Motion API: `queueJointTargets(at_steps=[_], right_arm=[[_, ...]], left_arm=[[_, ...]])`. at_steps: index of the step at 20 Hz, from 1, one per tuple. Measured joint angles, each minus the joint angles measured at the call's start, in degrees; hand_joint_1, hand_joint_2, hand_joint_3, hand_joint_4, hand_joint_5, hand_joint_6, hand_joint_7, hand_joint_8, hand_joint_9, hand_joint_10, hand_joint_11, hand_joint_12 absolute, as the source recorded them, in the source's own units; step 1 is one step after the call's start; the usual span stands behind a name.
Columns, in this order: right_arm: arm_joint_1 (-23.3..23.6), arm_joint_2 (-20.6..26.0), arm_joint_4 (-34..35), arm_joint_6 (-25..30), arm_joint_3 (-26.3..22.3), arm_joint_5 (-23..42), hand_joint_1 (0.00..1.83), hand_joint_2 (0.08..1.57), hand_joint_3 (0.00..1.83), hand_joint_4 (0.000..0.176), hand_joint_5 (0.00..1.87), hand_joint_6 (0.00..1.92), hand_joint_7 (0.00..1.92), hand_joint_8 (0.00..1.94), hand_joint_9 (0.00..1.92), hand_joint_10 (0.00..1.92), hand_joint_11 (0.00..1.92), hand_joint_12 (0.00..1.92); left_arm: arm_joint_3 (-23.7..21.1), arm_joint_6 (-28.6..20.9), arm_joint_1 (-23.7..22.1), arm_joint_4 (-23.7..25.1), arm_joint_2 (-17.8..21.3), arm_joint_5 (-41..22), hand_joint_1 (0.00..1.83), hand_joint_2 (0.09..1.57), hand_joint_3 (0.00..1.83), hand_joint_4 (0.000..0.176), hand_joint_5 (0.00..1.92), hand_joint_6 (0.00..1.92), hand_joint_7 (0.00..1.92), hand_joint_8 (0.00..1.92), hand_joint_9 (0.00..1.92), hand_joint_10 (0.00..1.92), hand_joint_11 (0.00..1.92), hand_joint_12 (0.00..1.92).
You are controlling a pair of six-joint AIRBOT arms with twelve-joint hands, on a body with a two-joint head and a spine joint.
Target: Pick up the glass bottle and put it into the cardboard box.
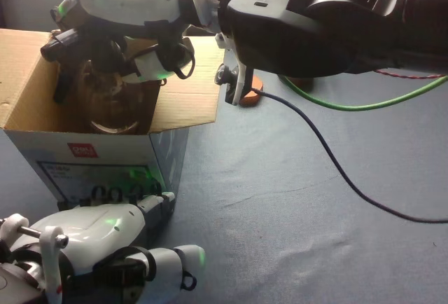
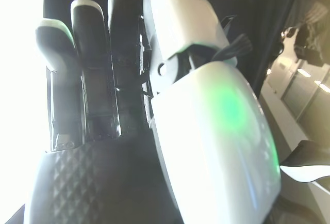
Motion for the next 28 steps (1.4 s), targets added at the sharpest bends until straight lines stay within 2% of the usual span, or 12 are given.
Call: queueJointTargets(at_steps=[3,4,6,9,11,15,20,21,24,26,27,28], right_arm=[[0.00,0.28,0.00,-0.31,0.02,0.26,1.35,1.20,0.00,0.000,0.68,1.35,0.90,1.14,0.76,1.46,0.54,1.77],[0.00,0.28,0.00,-0.37,0.02,0.26,1.13,1.26,0.00,0.000,0.67,1.42,0.71,0.90,0.59,1.20,0.38,1.76],[0.00,0.28,-0.02,-0.46,0.02,0.13,0.98,1.15,0.00,0.000,0.30,0.76,0.49,0.44,0.36,0.76,0.04,1.56],[0.00,0.31,-0.02,-0.46,0.00,0.22,0.87,1.09,0.00,0.000,0.23,0.29,0.40,0.03,0.24,0.25,0.00,0.96],[0.00,0.79,-0.07,-0.46,-0.20,-0.37,0.85,1.08,0.00,0.000,0.18,0.16,0.31,0.00,0.20,0.13,0.00,0.69],[0.07,5.57,-0.04,-0.44,-4.66,-1.31,0.77,1.05,0.00,0.000,0.13,0.04,0.19,0.00,0.18,0.03,0.00,0.47],[1.18,22.32,-0.24,-2.01,-21.64,1.11,0.75,1.04,0.00,0.000,0.12,0.03,0.15,0.00,0.16,0.02,0.00,0.42],[0.90,25.40,3.39,-7.17,-24.63,2.95,0.75,1.04,0.00,0.000,0.12,0.03,0.15,0.00,0.16,0.02,0.00,0.42],[-5.35,32.96,31.08,-40.11,-33.27,15.43,0.74,1.05,0.00,0.000,0.12,0.02,0.15,0.00,0.16,0.02,0.00,0.42],[-10.21,35.82,43.01,-49.29,-38.38,23.58,0.58,1.06,0.00,0.000,0.18,0.04,0.25,0.02,0.21,0.03,0.00,0.50],[-12.02,37.44,52.11,-53.13,-42.88,29.94,0.35,1.14,0.03,0.000,0.38,0.11,0.50,0.09,0.41,0.10,0.00,0.83],[-12.59,37.86,53.81,-53.57,-44.22,31.76,0.35,1.14,0.03,0.000,0.38,0.11,0.50,0.09,0.41,0.10,0.00,0.83]], left_arm=[[0.09,-0.04,0.00,0.00,0.00,0.07,0.04,1.29,0.00,0.031,0.06,0.00,0.09,0.00,0.10,0.00,0.00,0.35],[0.07,-0.04,0.00,0.00,0.00,0.17,0.04,1.29,0.00,0.031,0.06,0.00,0.09,0.00,0.09,0.00,0.00,0.35],[0.07,-0.04,0.00,0.02,0.00,0.24,0.04,1.29,0.00,0.031,0.06,0.00,0.09,0.00,0.09,0.00,0.00,0.32],[0.07,-0.04,0.00,0.00,0.00,0.33,0.04,1.29,0.00,0.031,0.06,0.00,0.08,0.00,0.09,0.00,0.00,0.31],[0.07,-0.07,-0.13,-0.02,0.09,0.55,0.04,1.29,0.00,0.031,0.06,0.00,0.08,0.00,0.09,0.00,0.00,0.31],[0.07,-0.20,-0.11,0.00,0.26,0.70,0.03,1.29,0.00,0.031,0.05,0.00,0.08,0.00,0.08,0.00,0.00,0.27],[-2.58,2.27,-2.05,-5.68,2.23,-0.07,0.03,1.29,0.00,0.031,0.05,0.00,0.07,0.00,0.08,0.00,0.00,0.26],[-3.72,4.37,-3.61,-7.96,2.75,-1.11,0.03,1.29,0.00,0.031,0.05,0.00,0.07,0.00,0.08,0.00,0.00,0.26],[-7.28,8.68,-10.88,-15.74,3.54,-6.12,0.03,1.29,0.00,0.031,0.05,0.00,0.07,0.00,0.08,0.00,0.00,0.26],[-8.70,14.86,-17.14,-21.86,3.45,-10.40,0.03,1.29,0.00,0.031,0.06,0.01,0.10,0.01,0.09,0.00,0.00,0.26],[-9.53,18.69,-22.14,-25.51,2.82,-14.29,0.04,1.32,0.00,0.025,0.22,0.03,0.25,0.02,0.20,0.03,0.00,0.54],[-9.81,19.41,-23.61,-26.29,2.69,-15.21,0.04,1.32,0.00,0.025,0.22,0.03,0.25,0.02,0.20,0.03,0.00,0.54]])
